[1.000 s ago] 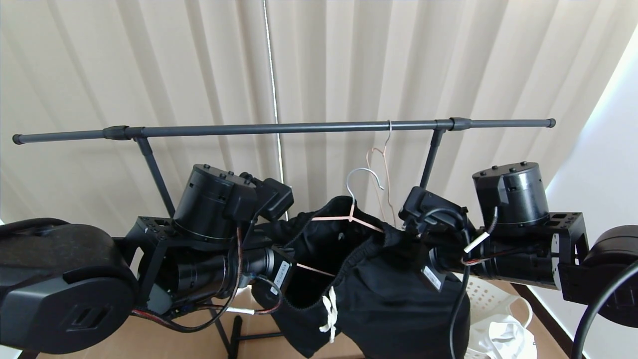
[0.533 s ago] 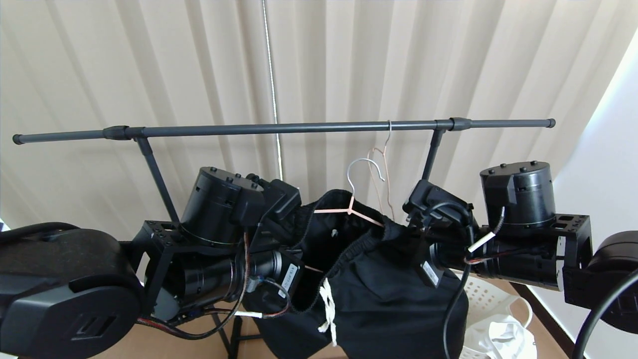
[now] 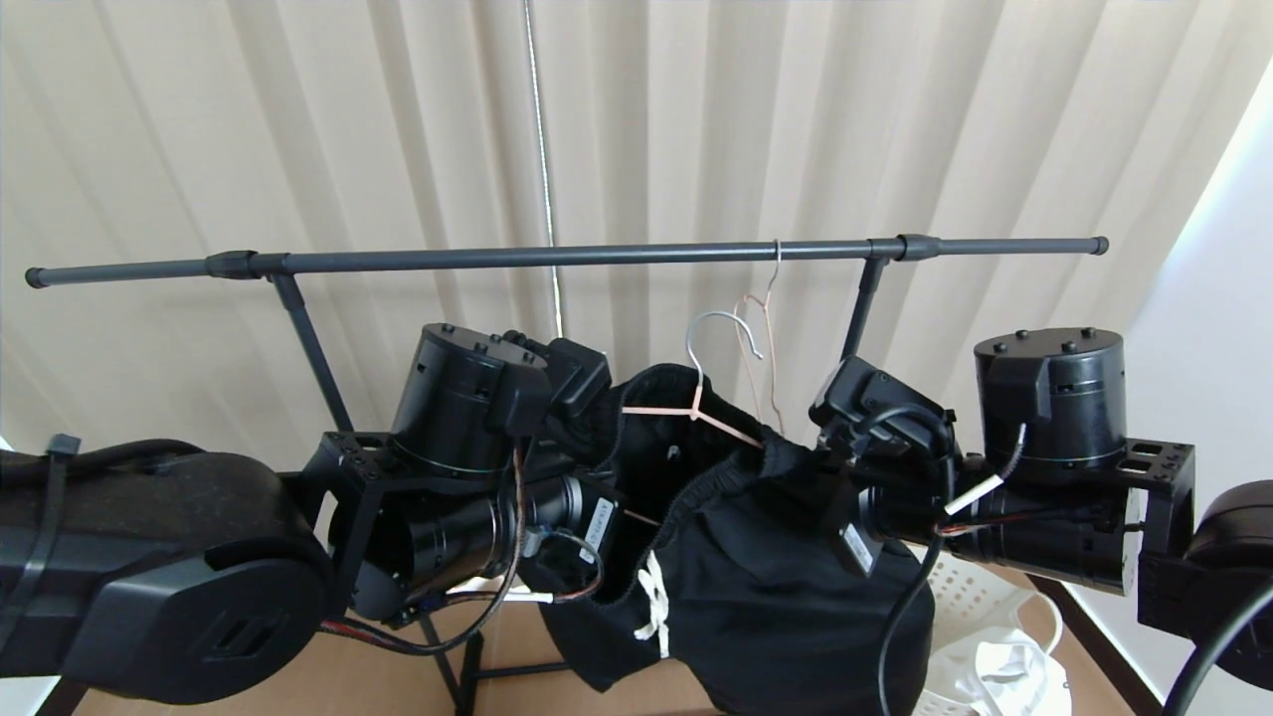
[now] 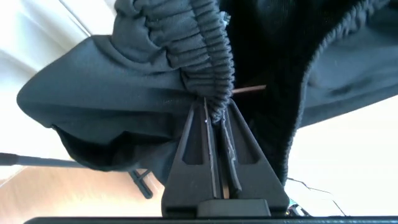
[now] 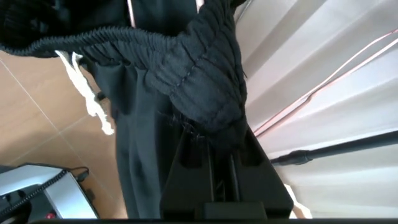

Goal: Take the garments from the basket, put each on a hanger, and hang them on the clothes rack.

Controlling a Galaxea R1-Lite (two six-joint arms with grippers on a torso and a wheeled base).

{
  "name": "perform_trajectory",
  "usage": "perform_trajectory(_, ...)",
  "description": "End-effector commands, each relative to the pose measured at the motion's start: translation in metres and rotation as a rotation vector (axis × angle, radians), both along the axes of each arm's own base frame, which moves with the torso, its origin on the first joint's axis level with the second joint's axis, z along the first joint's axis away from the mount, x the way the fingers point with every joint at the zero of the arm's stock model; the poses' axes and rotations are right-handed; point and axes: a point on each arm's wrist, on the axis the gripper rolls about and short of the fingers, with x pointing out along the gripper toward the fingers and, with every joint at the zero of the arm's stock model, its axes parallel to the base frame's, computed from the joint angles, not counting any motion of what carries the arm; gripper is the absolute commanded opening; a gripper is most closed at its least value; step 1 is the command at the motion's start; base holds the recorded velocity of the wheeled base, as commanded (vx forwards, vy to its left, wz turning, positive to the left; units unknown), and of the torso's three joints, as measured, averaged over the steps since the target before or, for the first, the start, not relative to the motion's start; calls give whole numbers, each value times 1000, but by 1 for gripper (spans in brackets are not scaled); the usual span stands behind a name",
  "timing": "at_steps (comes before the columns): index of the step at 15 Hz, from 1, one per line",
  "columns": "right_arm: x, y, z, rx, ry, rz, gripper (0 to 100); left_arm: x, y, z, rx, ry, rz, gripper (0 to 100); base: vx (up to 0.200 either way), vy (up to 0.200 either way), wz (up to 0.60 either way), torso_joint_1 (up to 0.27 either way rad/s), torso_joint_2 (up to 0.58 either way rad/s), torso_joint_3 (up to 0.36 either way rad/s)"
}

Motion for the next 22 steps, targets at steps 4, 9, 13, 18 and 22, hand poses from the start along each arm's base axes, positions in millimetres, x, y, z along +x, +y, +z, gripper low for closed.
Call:
perform_trajectory(4,-4,5,6,22,-33,20,0,5,-11,5,-32,-11,13,0,0,0,0,0,0,0)
perform_trajectory(9,-12,4,12,45,-65,35,0,11,-18,5,-39,-19,16,0,0,0,0,0,0,0)
perform_trajectory(13,-18,2,10,41,-57,44,0,18,-27,1,-15,-33,57,100,0,0,0,0,0,0)
perform_trajectory(18,-19,2,6,49,-69,44,0,11,-30,5,-25,-43,50,100,0,0,0,0,0,0)
perform_trajectory(22,-19,0,4,46,-59,40,0,-7,-10,17,-40,-59,50,100,0,0,0,0,0,0)
